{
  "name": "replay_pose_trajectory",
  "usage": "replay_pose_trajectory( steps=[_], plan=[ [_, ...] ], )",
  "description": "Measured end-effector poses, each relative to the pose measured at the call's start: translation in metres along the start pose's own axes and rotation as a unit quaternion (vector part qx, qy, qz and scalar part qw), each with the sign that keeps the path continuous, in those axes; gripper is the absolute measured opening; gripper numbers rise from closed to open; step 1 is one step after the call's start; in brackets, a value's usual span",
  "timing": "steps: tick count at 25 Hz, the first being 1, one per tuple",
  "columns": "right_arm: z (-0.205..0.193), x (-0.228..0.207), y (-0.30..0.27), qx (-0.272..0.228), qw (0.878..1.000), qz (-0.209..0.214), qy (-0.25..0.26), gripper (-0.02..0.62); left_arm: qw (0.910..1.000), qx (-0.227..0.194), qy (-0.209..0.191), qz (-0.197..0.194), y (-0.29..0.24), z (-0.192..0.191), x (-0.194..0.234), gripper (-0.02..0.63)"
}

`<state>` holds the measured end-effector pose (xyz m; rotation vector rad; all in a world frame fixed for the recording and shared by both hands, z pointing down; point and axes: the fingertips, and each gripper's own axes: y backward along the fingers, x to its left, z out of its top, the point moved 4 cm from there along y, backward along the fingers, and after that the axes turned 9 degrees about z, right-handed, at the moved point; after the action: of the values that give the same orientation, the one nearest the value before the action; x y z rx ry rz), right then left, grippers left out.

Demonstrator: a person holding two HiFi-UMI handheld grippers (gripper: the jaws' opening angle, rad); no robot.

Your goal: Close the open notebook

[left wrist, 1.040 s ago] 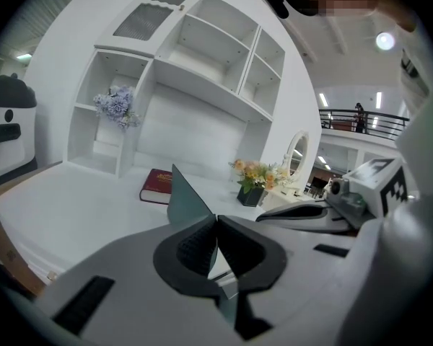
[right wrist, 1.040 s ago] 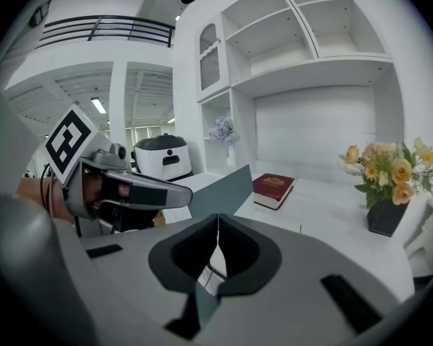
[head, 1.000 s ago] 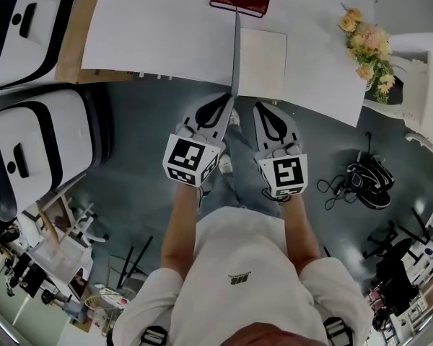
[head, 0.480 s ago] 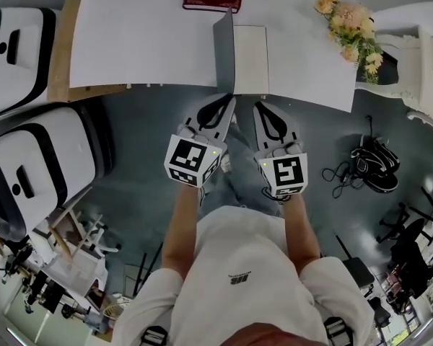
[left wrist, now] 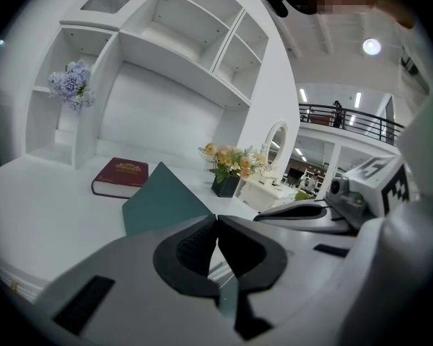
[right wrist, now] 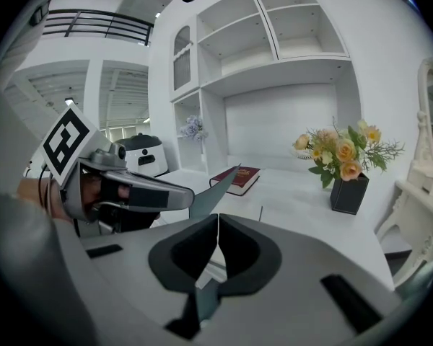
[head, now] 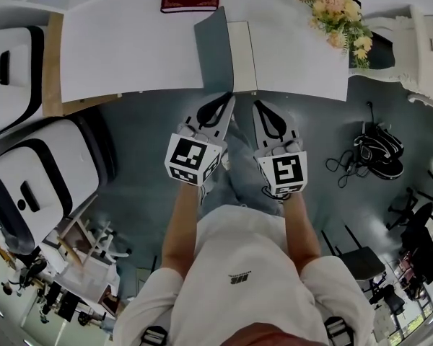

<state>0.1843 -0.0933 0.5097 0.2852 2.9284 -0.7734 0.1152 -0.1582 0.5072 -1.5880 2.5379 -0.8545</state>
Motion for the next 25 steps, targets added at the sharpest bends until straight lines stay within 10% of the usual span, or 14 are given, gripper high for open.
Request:
replay_pose_trajectory(
  steps=[25],
  plan=[
    [-0.034, -0.035, 0.013, 0.014, 0.998, -0.042, -0.042, -0.003, 0.9976, 0.055, -0.014, -0.038, -0.057, -0.034, -0.027, 0.0]
  ],
)
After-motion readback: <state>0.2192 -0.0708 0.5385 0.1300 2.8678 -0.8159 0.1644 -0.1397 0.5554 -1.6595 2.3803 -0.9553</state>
